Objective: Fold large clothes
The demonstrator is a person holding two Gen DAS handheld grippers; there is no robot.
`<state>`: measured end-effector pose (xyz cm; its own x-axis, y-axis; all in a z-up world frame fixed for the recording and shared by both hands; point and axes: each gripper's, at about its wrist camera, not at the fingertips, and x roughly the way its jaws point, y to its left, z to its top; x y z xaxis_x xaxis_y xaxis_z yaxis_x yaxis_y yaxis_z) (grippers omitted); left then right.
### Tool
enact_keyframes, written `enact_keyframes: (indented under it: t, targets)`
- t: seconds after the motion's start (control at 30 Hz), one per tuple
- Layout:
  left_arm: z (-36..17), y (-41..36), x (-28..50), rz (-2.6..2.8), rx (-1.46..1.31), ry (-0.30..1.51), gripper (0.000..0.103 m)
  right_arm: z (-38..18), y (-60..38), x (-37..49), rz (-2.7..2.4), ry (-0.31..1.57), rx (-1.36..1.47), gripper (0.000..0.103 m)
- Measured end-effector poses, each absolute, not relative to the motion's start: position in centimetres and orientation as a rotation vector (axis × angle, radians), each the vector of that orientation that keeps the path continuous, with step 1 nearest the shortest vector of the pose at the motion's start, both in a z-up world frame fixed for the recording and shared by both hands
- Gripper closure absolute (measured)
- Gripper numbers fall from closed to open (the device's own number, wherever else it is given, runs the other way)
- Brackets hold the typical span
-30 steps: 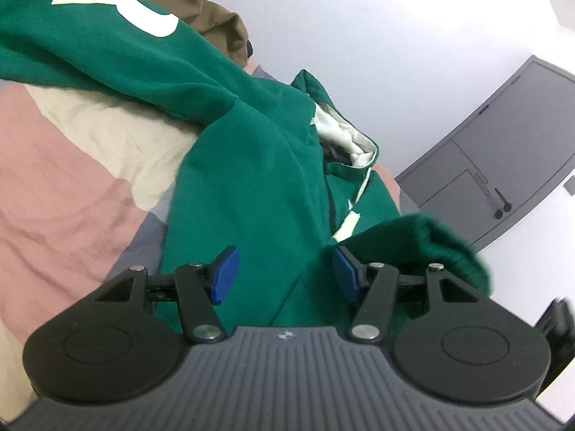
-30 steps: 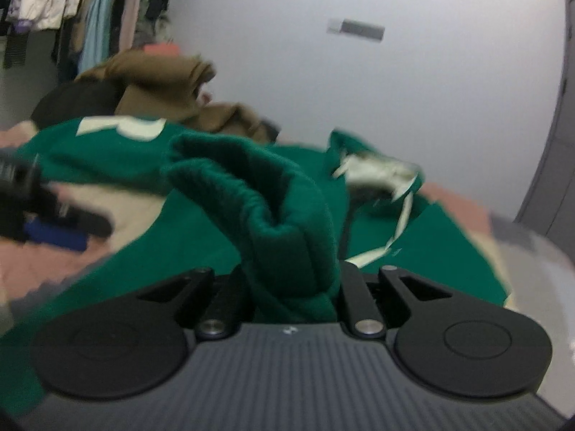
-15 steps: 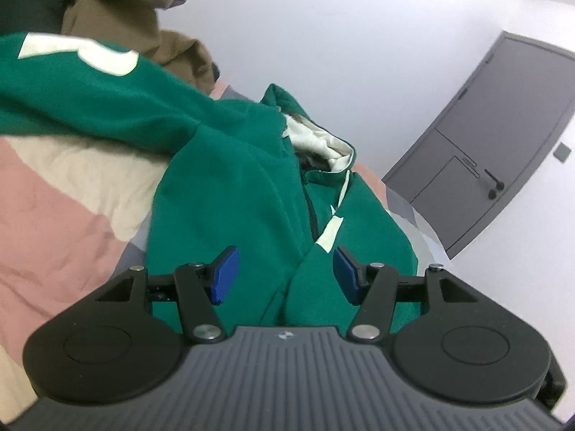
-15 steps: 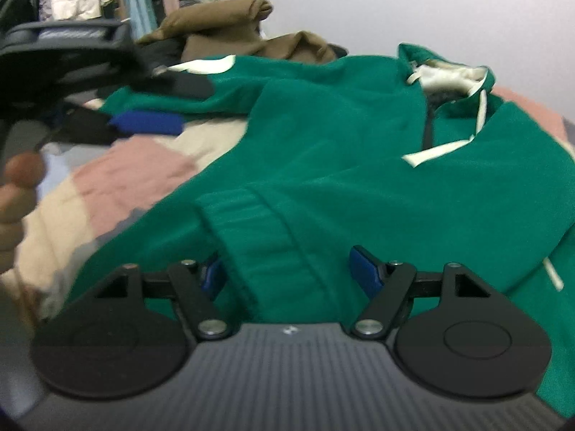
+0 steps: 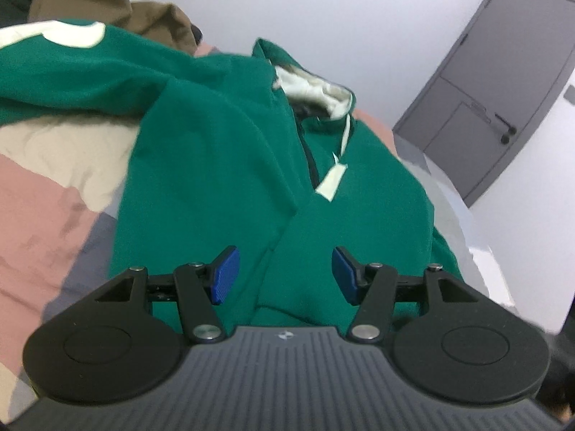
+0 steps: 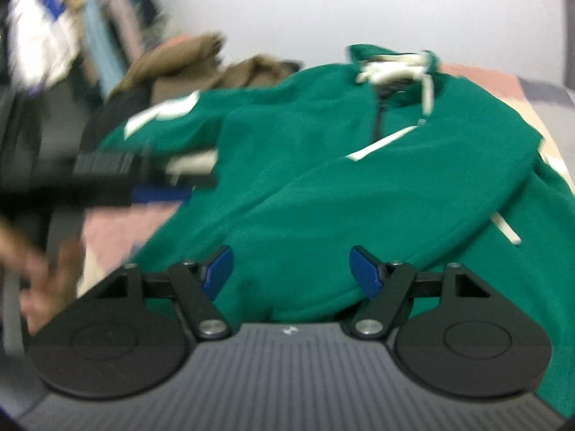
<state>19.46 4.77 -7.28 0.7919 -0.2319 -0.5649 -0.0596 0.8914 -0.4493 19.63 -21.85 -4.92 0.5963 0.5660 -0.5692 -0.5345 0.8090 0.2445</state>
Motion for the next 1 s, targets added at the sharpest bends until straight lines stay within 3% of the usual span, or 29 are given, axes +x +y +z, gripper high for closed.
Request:
enact_keyframes:
  t: [0.27, 0.63, 1.0]
  targets:
    - [-9.1, 2.5, 20.9, -0.112, -0.358, 0.728, 0.041, -6.5, -22.6, 23.4, 0.496, 0.673, 0.129, 0.033]
    - [-10.8, 1.2, 21.5, -0.082, -0.273, 0.794, 0.040, -9.8, -20.7, 25.5, 0.429, 0.735, 0.012, 0.039]
    - [-8.5, 5.2, 20.8, 0.022, -0.403, 0.705, 0.036, -10.4, -20.4, 25.3, 0.417, 0.728, -0.013, 0.040]
